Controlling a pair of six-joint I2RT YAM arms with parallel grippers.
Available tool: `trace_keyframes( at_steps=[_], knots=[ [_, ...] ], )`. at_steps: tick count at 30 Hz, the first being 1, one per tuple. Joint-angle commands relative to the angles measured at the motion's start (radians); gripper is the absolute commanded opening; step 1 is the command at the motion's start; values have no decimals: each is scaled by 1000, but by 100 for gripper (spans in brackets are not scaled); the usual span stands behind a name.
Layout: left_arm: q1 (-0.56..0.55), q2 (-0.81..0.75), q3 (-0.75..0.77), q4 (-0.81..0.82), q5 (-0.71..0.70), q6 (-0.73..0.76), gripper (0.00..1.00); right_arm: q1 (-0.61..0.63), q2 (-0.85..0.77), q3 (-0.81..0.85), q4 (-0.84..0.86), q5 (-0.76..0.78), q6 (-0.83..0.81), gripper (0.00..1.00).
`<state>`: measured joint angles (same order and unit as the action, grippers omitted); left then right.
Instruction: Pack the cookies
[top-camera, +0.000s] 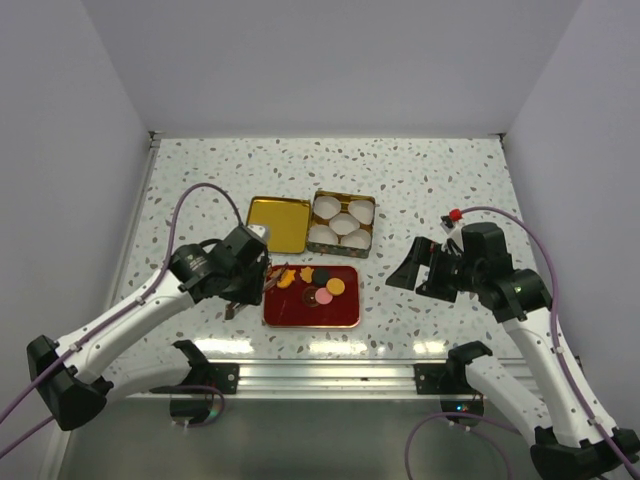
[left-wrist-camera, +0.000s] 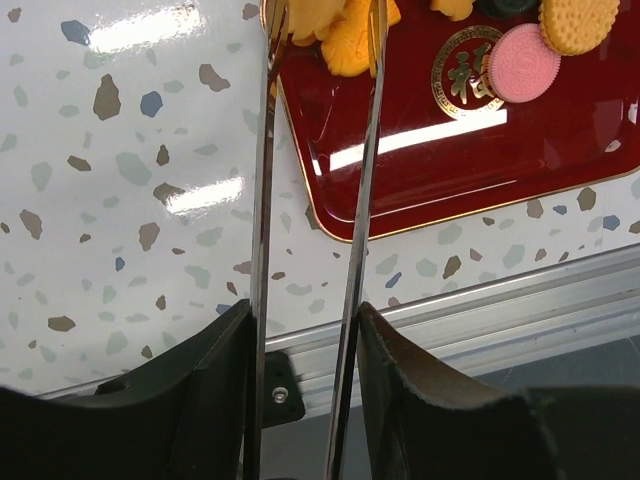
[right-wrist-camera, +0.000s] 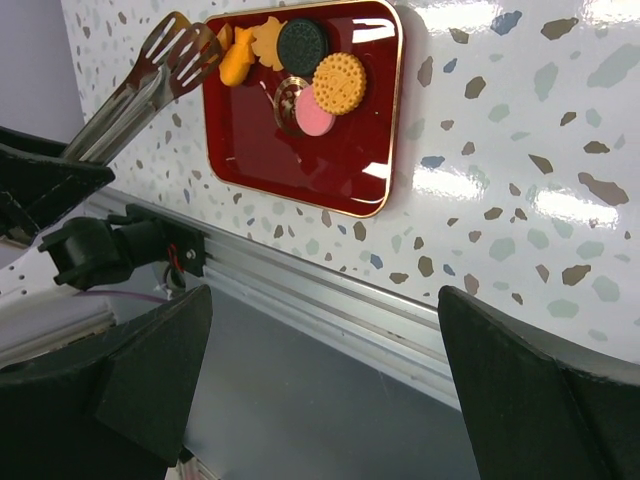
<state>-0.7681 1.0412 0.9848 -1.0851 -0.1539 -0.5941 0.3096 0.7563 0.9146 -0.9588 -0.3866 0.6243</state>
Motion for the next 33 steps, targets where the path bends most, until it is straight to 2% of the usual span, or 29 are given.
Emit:
trace_keyframes(
  at_steps=[1, 8, 16, 23, 29, 33],
  knots=[
    [-8, 11, -1, 27, -36, -32, 48, 5, -6, 38, -12, 5, -18, 99],
    [-8, 43, -23, 40, -36, -21, 46, 5, 5, 41, -11, 12, -29, 99],
    [-8, 57, -5, 39, -52, -21, 34, 5, 25, 49, -5, 11, -43, 99],
    [-8, 80, 184, -65, -96, -4, 22, 5, 51, 66, -4, 11, -54, 99],
    [-8, 121, 395, -144, -131, 27, 19, 5, 64, 87, -17, 20, -66, 99],
    [-8, 163, 494, -104, -119, 51, 18, 6, 64, 87, -15, 22, -63, 99]
  ],
)
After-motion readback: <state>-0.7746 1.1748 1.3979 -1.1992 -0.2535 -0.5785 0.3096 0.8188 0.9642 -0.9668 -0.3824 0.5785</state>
